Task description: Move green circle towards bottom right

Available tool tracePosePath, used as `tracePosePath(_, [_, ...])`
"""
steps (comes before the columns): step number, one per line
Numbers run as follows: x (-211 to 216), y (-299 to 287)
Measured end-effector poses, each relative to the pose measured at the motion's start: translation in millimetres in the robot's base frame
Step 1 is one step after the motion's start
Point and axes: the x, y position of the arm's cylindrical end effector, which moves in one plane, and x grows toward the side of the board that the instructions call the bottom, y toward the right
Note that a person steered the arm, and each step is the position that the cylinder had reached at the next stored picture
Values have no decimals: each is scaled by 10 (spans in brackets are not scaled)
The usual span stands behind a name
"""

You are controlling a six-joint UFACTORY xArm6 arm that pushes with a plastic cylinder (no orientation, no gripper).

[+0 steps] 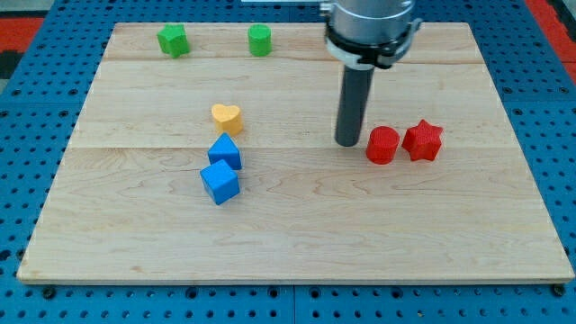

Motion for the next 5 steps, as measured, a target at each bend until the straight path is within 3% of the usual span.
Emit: tracePosePath(5, [0, -16])
